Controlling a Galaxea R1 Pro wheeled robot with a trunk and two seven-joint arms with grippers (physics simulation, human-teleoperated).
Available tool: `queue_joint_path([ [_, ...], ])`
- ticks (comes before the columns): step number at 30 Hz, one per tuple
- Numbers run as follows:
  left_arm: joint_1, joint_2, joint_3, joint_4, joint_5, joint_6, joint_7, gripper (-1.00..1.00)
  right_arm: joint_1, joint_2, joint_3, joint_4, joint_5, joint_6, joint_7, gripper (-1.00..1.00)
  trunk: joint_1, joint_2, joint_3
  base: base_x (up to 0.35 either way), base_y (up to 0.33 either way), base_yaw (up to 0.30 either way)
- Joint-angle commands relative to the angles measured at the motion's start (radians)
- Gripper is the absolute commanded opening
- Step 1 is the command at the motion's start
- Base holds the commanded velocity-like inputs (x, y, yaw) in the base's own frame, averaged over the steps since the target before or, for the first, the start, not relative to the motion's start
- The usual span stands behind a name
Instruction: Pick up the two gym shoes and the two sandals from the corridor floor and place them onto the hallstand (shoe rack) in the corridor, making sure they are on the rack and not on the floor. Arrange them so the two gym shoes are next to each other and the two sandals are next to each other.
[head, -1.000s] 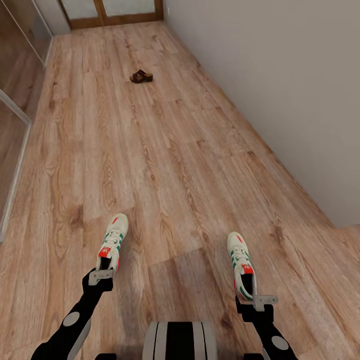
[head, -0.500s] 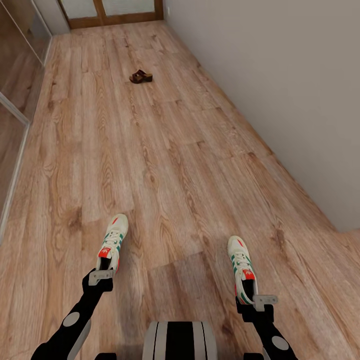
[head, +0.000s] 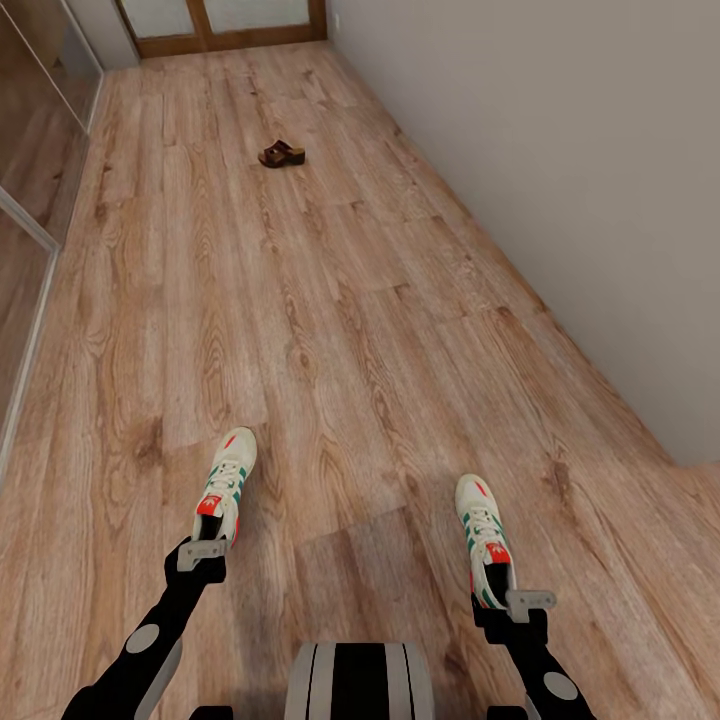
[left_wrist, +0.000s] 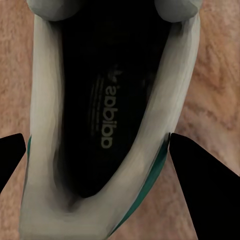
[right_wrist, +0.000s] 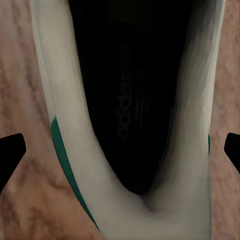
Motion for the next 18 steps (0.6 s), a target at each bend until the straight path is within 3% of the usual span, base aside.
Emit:
queue_joint_path([
  [1, 0.000, 0.000, 0.000, 0.001, 0.009, -0.002, -0.005, -1.00, 0.000, 0.000, 0.001, 0.001, 0.001, -0.003, -0.003, -1.00, 0.000, 0.000, 0.000, 0.004, 0.000, 0.000],
  [18, 0.001, 0.000, 0.000, -0.007, 0.009, -0.002, -0.005, -1.00, 0.000, 0.000, 0.001, 0.001, 0.001, -0.003, -0.003, -1.00, 0.000, 0.000, 0.000, 0.000, 0.000, 0.000],
])
